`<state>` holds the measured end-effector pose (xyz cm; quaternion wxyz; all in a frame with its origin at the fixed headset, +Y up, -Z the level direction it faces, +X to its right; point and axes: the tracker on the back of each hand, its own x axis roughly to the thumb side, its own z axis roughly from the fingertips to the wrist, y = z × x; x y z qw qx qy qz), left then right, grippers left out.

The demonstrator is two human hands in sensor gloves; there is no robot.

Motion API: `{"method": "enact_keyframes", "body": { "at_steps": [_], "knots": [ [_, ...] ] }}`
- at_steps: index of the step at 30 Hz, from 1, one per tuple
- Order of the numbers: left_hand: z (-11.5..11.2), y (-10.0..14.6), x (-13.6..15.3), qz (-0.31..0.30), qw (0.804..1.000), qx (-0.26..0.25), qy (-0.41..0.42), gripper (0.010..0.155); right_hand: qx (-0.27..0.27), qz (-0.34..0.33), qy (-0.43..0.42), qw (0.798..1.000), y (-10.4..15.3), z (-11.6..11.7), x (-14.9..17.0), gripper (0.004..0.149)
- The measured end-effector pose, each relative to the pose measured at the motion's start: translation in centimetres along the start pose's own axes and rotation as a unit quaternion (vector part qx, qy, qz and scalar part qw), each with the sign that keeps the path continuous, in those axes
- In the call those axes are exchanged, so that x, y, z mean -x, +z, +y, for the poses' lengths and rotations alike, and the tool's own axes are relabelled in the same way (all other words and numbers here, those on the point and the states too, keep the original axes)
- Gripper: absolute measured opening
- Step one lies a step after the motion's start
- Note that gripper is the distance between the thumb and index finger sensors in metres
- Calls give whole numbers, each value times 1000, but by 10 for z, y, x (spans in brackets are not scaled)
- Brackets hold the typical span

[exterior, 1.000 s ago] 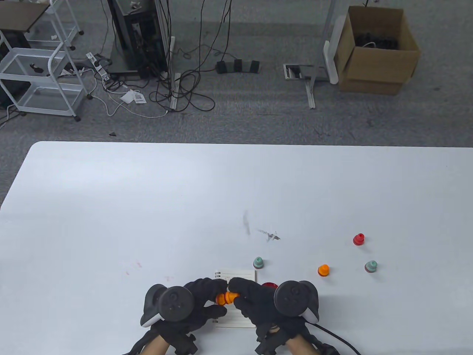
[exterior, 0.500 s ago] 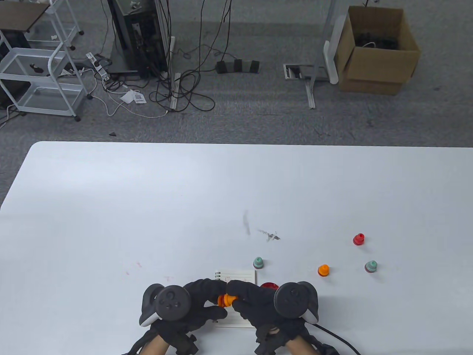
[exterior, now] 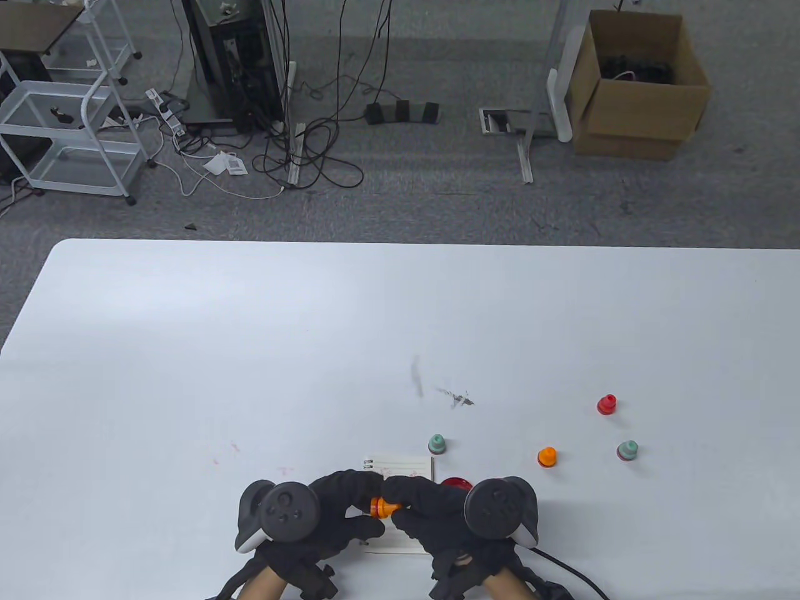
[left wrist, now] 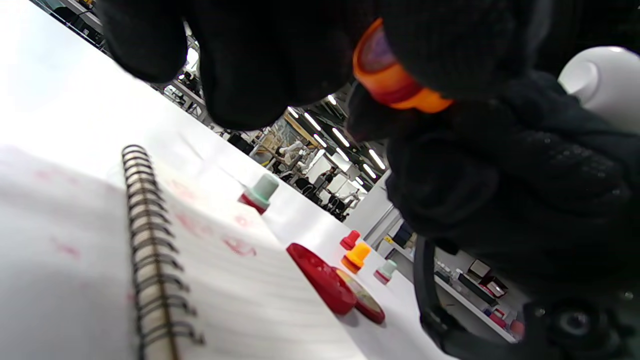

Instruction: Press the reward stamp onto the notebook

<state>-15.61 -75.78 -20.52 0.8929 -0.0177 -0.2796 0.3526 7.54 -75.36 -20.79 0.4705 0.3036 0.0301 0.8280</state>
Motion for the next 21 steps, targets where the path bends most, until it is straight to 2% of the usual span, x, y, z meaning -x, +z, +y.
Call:
{"method": "enact_keyframes", "body": {
  "at_steps": [9, 17, 21],
  "knots": [
    [1, 2, -1, -8, 1000, -20, 21, 70, 12, 6, -44, 999, 1, 1, 1, 49],
    [-2, 4, -4, -8, 999, -29, -23, 70, 24, 15, -43, 999, 2, 1, 4, 50],
    [-2, 4, -6, -9, 998, -21, -54, 83, 55, 19, -35, 998, 3, -5, 2, 51]
  ]
}}
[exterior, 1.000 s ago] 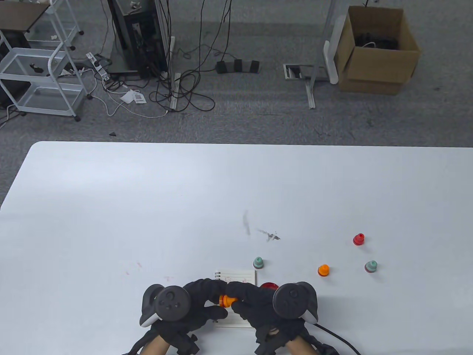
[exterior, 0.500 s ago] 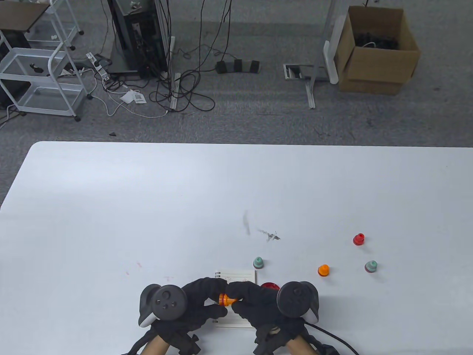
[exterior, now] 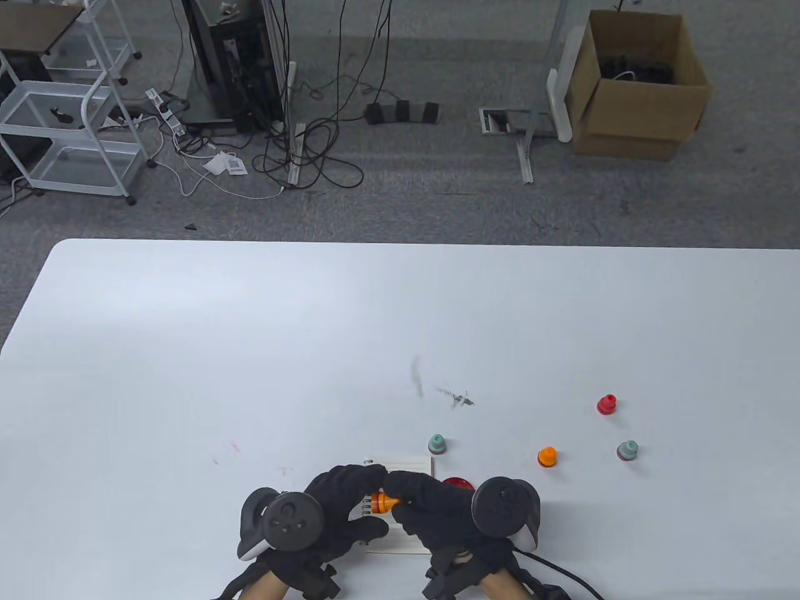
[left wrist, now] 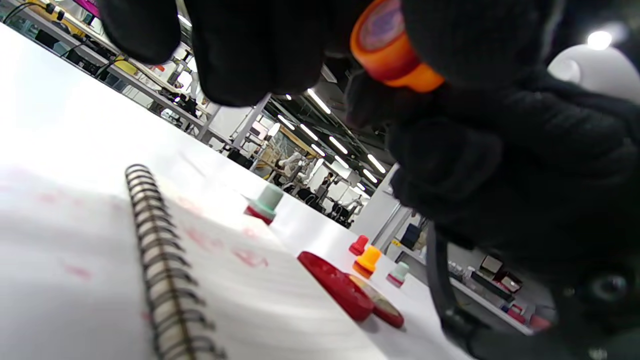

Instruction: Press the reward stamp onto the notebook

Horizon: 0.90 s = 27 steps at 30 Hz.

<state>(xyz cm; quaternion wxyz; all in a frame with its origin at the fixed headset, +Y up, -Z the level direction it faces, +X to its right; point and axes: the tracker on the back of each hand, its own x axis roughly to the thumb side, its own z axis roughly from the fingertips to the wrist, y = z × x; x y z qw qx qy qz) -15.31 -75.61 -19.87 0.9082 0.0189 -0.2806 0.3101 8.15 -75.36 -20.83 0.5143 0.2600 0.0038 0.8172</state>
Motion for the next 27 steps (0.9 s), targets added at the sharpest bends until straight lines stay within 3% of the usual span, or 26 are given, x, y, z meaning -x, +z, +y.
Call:
{"method": "enact_keyframes", "body": {
  "at_steps": [6, 11, 13, 21, 27],
  "knots": [
    [10, 4, 4, 17, 992, -14, -125, 83, 65, -15, 46, 997, 2, -27, -9, 51],
    [15, 9, 6, 29, 950, 13, -310, 83, 112, -27, 104, 988, 3, -63, -22, 50],
    [17, 9, 8, 45, 947, 45, -315, 85, 115, -17, 142, 983, 5, -81, -26, 49],
    [20, 8, 9, 51, 951, 41, -302, 79, 109, 62, 294, 948, 7, -141, -17, 48],
    [20, 8, 9, 52, 951, 43, -300, 79, 87, 113, 343, 928, -1, -151, 0, 52]
  ]
}}
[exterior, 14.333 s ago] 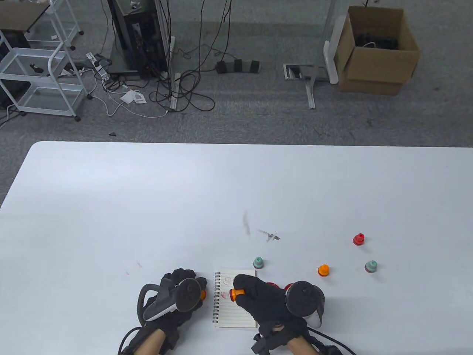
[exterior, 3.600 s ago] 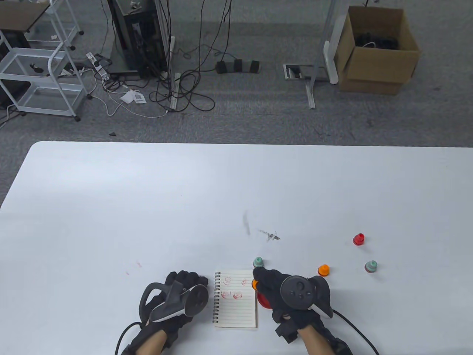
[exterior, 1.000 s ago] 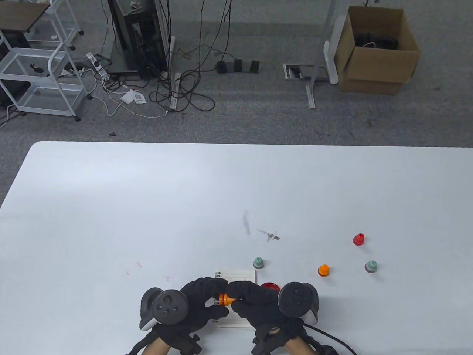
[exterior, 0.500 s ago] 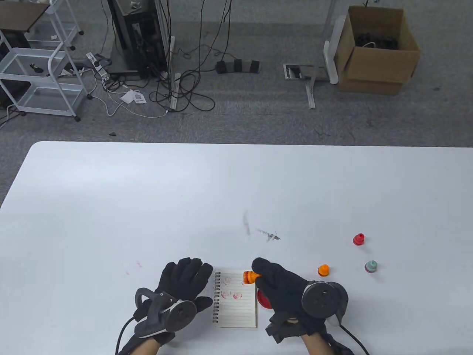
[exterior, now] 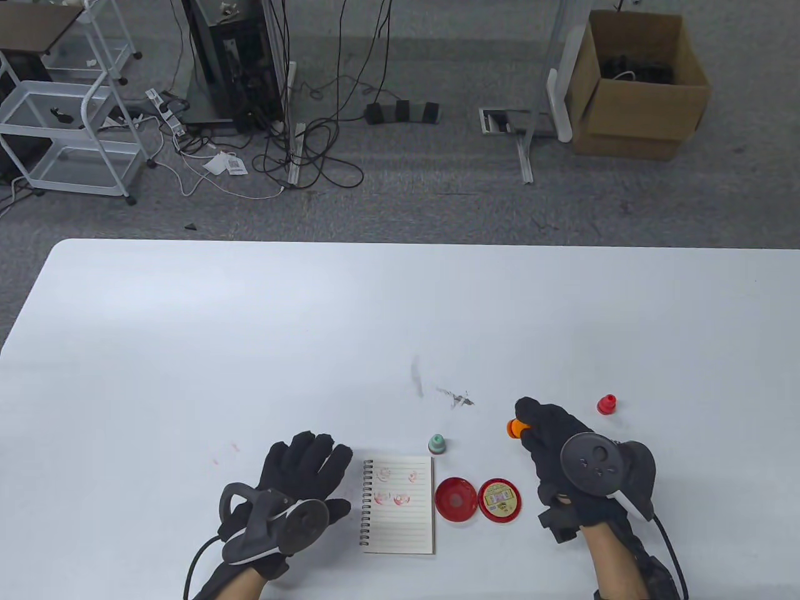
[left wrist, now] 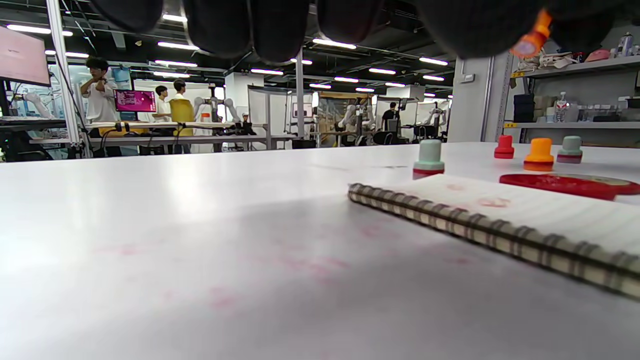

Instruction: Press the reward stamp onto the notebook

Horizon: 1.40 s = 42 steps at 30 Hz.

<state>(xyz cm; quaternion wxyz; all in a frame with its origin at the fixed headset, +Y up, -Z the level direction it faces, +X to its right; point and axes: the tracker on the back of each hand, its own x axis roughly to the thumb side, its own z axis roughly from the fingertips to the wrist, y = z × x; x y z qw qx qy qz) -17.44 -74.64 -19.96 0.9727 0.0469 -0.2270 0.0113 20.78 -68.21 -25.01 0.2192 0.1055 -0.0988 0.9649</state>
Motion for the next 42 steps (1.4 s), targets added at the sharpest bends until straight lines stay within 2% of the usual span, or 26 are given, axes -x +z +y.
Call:
{"method": "enact_keyframes", "body": {
  "at_steps": [3, 8, 12, 14, 23, 32, 42],
  "knots": [
    [0, 0, 0, 0, 1000, 1, 1, 79, -39, 15, 26, 999, -8, 15, 1, 52],
    [0, 0, 2, 3, 1000, 4, 4, 78, -107, 24, 124, 986, -17, 51, -1, 52],
    [1, 0, 3, 5, 1000, 6, 5, 77, -171, 14, 236, 957, -18, 87, -1, 50],
    [1, 0, 3, 5, 1000, 6, 5, 77, -187, 24, 258, 947, -17, 94, -1, 51],
    [1, -1, 3, 4, 1000, 8, 7, 76, -196, 31, 247, 948, -22, 95, 0, 51],
    [1, -1, 4, 7, 1000, 7, 8, 76, -201, 29, 249, 947, -17, 94, 1, 58],
    [2, -1, 4, 7, 1000, 6, 12, 76, -176, 6, 223, 959, -23, 76, -21, 59]
  ]
}}
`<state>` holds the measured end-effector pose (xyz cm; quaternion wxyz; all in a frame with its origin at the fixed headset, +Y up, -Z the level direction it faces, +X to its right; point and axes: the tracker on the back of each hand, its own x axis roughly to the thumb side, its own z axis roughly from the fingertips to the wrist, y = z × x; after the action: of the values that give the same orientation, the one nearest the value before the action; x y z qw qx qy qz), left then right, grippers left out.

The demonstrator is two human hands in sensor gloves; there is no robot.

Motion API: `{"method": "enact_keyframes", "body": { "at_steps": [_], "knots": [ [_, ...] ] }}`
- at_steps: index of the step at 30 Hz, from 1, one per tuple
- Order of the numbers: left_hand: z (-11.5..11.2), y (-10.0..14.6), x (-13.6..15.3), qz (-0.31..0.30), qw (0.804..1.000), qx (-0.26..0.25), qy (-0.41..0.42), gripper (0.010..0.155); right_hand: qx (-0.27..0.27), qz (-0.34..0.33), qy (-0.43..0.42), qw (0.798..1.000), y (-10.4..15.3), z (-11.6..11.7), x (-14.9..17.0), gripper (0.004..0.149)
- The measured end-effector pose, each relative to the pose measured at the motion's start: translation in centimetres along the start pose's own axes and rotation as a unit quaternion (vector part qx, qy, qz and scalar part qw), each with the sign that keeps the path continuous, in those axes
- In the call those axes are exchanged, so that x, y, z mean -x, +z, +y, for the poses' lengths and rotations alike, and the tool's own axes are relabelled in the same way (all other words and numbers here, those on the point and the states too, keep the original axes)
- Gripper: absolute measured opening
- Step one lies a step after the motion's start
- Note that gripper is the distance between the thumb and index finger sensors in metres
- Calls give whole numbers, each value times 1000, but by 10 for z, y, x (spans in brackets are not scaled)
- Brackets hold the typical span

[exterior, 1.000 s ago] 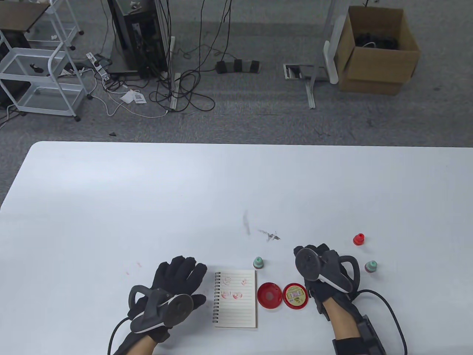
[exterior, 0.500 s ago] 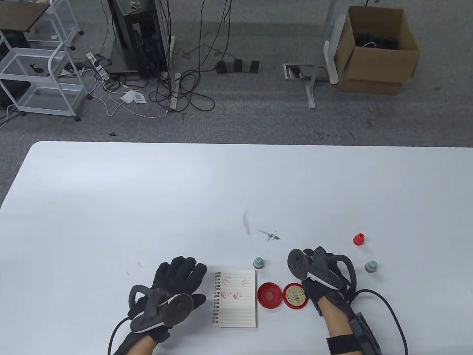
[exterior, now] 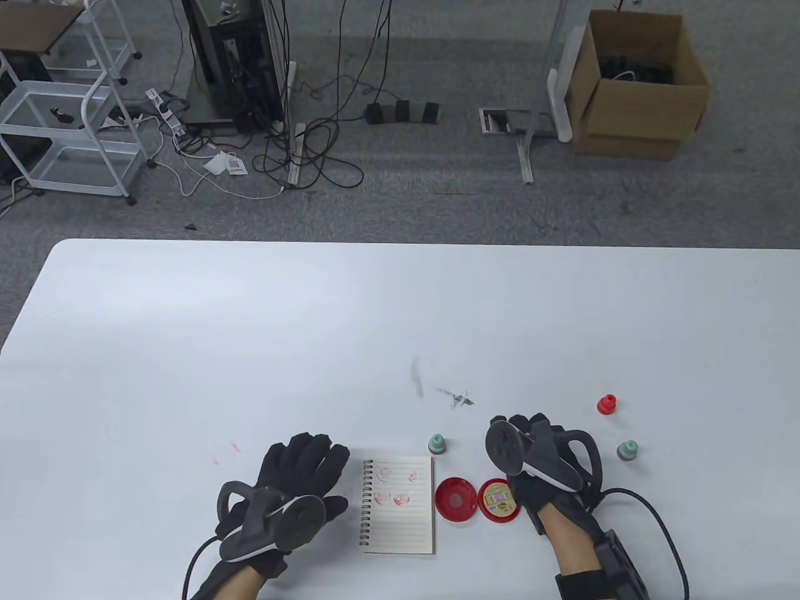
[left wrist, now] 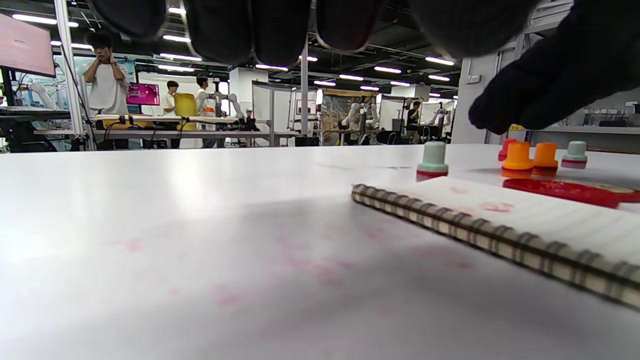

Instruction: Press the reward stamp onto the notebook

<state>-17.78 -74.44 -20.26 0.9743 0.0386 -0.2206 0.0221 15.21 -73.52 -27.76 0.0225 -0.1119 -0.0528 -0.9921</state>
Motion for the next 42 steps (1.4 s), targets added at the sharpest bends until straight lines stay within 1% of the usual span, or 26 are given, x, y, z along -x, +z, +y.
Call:
{"method": "enact_keyframes", "body": {
  "at_steps": [4, 6, 10, 19, 23, 25, 27, 28, 32, 37, 39, 42],
  "knots": [
    [0, 0, 0, 1, 1000, -1, -1, 76, 6, -23, 4, 1000, -4, -10, -18, 60],
    [1, 0, 1, 2, 1000, -2, 1, 75, 1, -36, 7, 999, -8, -12, -28, 60],
    [1, 1, 1, 2, 1000, -4, 1, 75, -6, -53, 6, 999, -15, -13, -46, 60],
    [2, 1, 2, 3, 1000, -6, -1, 74, -38, -83, 18, 996, -32, 5, -78, 61],
    [2, 2, 1, 2, 1000, -6, -3, 74, -50, -76, 42, 995, -40, 14, -86, 67],
    [2, 2, 1, 3, 1000, -5, -3, 74, -59, -73, 60, 994, -44, 20, -90, 66],
    [2, 2, 2, 3, 1000, -4, -3, 74, -60, -76, 72, 993, -48, 25, -92, 61],
    [2, 1, 2, 4, 1000, -3, -3, 74, -56, -77, 77, 992, -49, 27, -93, 58],
    [1, 2, 3, 6, 1000, -1, -4, 74, -30, -84, 62, 994, -47, 19, -89, 57],
    [0, 1, 1, 3, 1000, -1, -6, 74, 5, -94, 30, 995, -30, -5, -84, 57],
    [-1, 1, -1, 1, 1000, -5, -7, 74, 28, -106, 3, 994, -21, -14, -83, 57],
    [-1, 1, -4, -3, 1000, -16, 12, 74, 69, -122, -76, 987, -4, -23, -83, 57]
  ]
}}
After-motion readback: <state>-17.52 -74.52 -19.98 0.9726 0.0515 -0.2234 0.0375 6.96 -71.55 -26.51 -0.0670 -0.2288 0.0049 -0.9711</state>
